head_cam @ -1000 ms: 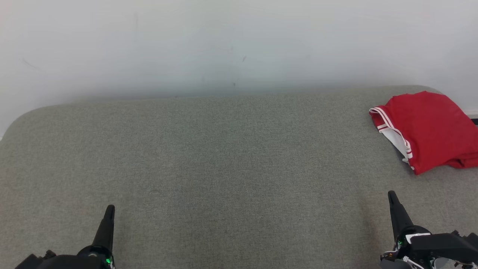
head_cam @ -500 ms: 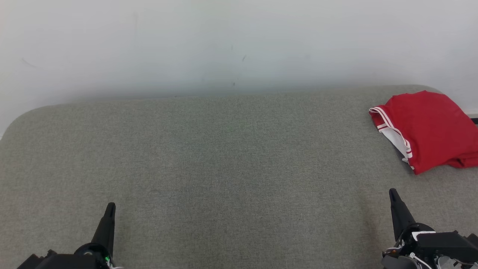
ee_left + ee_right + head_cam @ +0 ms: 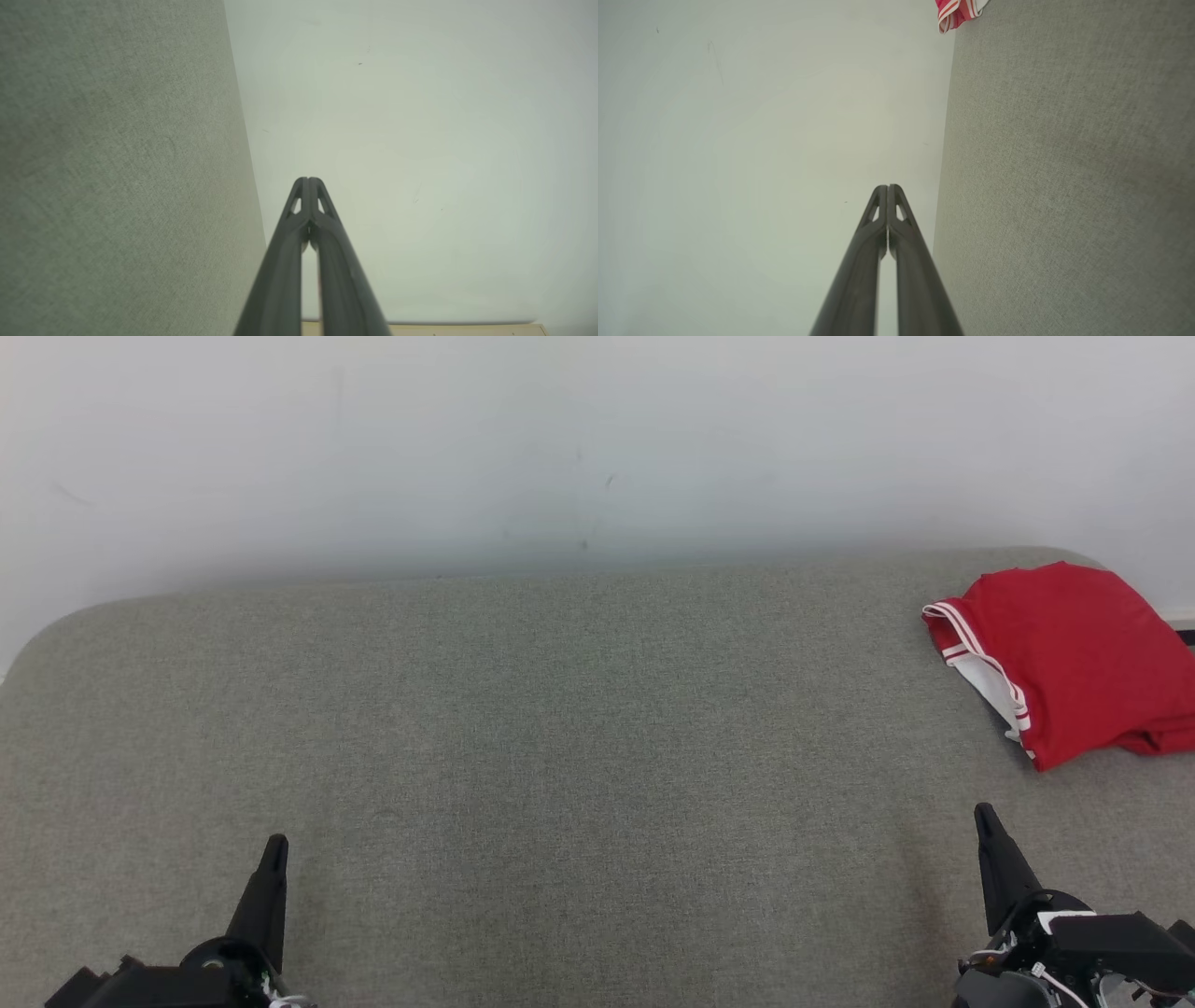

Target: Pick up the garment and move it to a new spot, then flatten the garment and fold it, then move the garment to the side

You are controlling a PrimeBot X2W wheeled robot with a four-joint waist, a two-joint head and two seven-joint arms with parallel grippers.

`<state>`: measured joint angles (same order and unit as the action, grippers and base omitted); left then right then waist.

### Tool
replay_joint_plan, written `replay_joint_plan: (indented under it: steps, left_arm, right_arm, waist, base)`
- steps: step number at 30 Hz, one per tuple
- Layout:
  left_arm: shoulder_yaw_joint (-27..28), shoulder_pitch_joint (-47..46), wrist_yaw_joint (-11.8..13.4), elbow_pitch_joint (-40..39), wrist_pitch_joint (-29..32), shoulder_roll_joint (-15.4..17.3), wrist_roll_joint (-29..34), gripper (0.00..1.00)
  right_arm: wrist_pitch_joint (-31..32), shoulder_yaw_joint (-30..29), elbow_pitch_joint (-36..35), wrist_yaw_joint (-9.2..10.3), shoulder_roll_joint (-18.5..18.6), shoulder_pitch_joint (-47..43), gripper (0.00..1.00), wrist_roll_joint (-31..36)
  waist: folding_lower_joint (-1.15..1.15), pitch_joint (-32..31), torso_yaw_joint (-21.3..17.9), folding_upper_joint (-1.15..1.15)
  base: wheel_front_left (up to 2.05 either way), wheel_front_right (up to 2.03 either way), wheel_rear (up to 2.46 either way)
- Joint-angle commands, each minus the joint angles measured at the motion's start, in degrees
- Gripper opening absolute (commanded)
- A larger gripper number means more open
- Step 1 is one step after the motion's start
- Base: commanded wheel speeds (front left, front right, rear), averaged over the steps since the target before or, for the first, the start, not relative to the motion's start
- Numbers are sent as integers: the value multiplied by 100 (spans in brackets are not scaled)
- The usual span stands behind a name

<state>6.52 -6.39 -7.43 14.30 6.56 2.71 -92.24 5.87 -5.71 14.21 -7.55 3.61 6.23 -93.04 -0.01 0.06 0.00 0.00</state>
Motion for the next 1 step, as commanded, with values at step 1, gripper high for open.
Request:
replay_joint_plan:
  steps: [1]
  left_arm:
    - [19, -39, -13, 12, 24, 32, -23, 0]
  right_arm:
    - [17, -13, 5, 12, -20, 45, 0, -13]
  waist:
    - [1, 0, 0, 0]
  base:
    - [0, 0, 0]
